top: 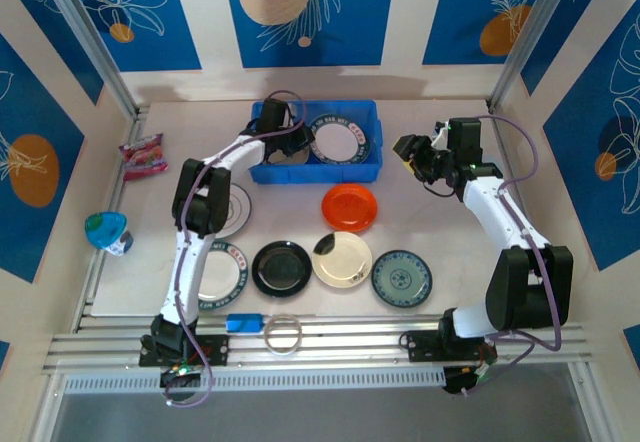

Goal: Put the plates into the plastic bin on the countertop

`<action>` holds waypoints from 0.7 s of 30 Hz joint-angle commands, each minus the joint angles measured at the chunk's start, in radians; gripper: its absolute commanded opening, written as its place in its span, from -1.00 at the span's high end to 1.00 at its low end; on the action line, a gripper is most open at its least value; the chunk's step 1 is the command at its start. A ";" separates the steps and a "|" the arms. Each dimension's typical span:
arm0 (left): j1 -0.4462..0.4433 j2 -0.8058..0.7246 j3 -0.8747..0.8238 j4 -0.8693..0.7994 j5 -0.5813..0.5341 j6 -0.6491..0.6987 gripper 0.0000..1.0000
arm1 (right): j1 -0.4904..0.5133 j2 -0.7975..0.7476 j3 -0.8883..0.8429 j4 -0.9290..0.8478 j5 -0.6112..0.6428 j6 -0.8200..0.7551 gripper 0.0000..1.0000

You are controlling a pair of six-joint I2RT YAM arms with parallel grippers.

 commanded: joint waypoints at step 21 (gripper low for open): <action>-0.027 0.038 0.250 -0.280 -0.094 0.148 -0.18 | 0.020 -0.007 -0.002 -0.012 0.007 -0.021 -0.04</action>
